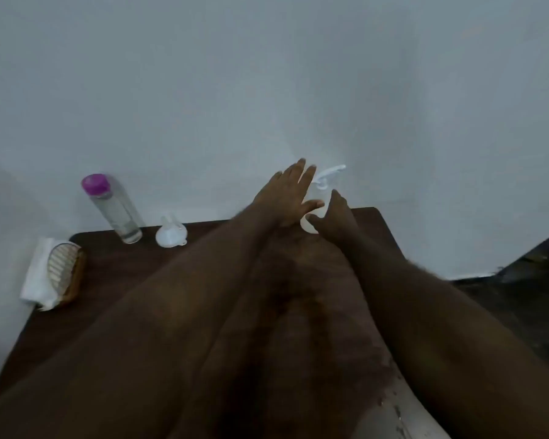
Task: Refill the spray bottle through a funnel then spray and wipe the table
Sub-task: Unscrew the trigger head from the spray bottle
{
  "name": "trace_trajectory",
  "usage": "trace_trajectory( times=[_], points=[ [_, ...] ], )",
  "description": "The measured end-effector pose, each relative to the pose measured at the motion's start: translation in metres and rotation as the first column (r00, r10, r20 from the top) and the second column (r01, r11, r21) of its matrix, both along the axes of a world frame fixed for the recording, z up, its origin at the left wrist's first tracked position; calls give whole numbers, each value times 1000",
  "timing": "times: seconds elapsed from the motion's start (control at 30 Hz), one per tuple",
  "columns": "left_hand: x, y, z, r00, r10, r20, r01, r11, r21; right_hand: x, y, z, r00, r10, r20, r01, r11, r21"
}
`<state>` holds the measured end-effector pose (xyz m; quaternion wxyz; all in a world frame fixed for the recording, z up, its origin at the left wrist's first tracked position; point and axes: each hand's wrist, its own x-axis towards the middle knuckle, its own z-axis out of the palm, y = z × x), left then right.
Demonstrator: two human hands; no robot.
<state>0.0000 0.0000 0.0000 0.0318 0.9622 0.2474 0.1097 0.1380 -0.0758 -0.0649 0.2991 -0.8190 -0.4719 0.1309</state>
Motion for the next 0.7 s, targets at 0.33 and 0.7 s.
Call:
trace_trajectory(
  times=[0.33,0.7],
  points=[
    [52,69,-53,962,-202,-184,247,929,274,43,64,-43,981,-143,-130,151,987,54],
    [19,62,-108,972,-161,169,105,948,299,-18,69,-90,990,-139,3,132,941,313]
  ],
)
